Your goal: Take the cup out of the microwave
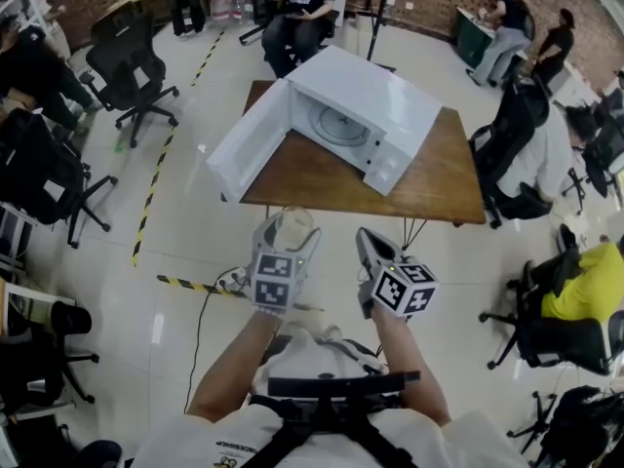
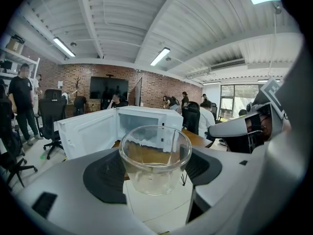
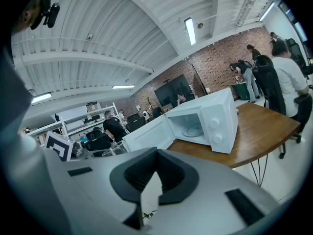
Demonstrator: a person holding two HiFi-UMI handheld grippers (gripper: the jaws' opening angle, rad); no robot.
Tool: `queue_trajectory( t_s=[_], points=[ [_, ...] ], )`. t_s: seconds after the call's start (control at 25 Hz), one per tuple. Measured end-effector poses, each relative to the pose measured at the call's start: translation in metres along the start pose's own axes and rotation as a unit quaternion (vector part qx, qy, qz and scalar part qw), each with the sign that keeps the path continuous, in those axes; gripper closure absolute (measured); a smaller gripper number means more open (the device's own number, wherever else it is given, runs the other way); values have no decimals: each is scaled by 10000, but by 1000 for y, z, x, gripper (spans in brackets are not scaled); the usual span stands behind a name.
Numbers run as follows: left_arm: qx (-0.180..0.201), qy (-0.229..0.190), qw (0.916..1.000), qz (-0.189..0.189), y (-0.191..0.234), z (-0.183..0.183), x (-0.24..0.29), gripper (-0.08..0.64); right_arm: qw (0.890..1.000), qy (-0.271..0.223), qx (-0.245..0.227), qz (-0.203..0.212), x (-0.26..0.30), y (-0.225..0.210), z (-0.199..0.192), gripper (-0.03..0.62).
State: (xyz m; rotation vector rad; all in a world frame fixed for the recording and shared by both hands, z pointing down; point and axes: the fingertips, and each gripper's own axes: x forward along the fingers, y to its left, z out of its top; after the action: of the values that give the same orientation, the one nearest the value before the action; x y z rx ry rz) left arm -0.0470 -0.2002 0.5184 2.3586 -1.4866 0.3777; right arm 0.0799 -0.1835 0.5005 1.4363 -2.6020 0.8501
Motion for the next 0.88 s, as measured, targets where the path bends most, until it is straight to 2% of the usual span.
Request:
queue_trajectory(
  t_s=[0.88],
  points=[
    [86,-16,9999,-61,-21,6,13,210,9999,-34,-93,25,-10,-14,6,592]
  ],
)
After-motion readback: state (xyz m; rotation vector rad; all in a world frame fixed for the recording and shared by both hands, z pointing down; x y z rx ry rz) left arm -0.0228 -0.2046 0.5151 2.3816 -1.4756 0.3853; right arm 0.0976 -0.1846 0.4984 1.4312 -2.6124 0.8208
